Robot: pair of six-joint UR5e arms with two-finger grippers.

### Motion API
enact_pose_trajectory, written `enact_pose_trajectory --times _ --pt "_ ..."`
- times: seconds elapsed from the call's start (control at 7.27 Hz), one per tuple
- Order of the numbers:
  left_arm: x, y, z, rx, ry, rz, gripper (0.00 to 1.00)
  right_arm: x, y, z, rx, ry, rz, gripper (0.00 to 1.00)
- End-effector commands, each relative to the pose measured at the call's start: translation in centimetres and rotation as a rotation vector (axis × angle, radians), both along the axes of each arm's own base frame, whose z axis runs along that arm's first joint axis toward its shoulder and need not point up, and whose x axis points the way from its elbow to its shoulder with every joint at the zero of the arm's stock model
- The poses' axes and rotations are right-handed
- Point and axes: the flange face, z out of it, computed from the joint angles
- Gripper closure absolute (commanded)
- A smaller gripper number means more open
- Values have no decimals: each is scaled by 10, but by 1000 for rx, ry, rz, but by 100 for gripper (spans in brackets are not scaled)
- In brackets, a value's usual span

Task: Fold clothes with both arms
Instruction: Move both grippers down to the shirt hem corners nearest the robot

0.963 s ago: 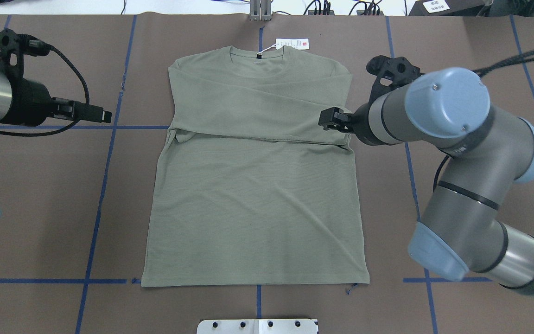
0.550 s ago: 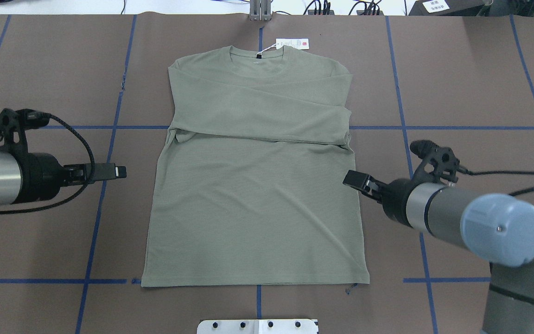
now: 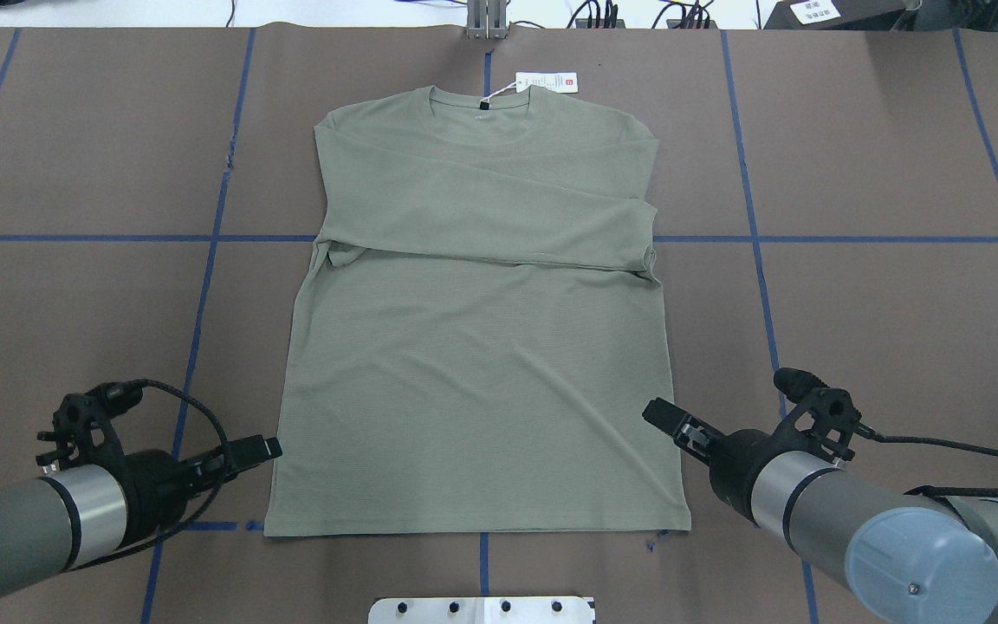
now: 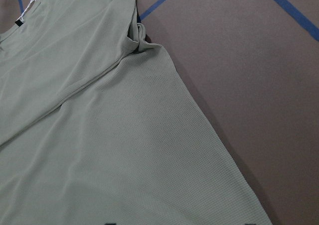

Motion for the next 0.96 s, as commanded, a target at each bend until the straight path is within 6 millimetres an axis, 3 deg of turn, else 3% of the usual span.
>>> enact_pose_trajectory --times 0.0,0.28,0.41,0.83 --pt "24 18 24 -31 -30 -25 26 -2 2 1 0 0 4 9" --pt "35 28 29 -30 -38 -2 26 -2 2 1 1 0 6 9" --pt "51 29 30 -28 -38 -3 26 -2 2 1 1 0 6 8" --pt "57 30 33 -25 -44 0 26 -3 4 0 9 1 12 8"
